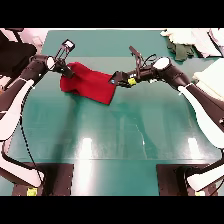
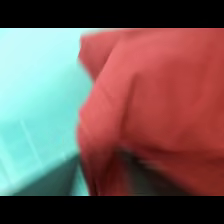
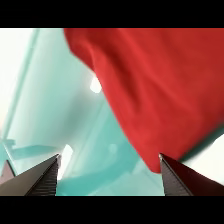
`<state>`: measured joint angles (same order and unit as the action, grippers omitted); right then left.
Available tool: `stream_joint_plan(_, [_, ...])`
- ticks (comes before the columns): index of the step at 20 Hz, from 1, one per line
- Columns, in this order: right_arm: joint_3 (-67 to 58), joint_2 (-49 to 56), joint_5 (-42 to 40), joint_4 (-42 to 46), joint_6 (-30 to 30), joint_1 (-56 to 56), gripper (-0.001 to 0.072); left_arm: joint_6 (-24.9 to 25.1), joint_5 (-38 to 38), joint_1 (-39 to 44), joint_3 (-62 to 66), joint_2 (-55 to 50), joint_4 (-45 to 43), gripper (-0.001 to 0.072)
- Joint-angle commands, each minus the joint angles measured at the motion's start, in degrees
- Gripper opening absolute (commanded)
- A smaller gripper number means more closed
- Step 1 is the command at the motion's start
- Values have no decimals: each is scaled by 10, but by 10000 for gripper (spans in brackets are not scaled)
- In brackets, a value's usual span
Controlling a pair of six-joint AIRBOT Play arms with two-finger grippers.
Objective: Fold the shirts.
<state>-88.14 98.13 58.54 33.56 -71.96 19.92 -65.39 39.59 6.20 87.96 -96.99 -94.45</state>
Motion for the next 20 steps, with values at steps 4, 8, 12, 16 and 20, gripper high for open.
stream_joint_plan(4, [0, 0, 13, 56, -43, -20, 665, -158, 101, -58, 4, -6, -100, 711])
stream_joint_plan(8, [0, 18, -15, 97, -67, -20, 665, -290, 170, -88, 26, -6, -94, 711])
stream_joint_plan(12, [0, 74, -67, 43, -66, -20, 668, -270, 268, -88, 73, -4, 17, 711])
stream_joint_plan(16, [-1, 121, -108, -32, -38, -3, 668, -246, 263, -88, 86, 46, 85, 702])
stream_joint_plan(20, [-1, 146, -184, -67, -35, 27, 666, -228, 261, -88, 86, 111, 104, 702])
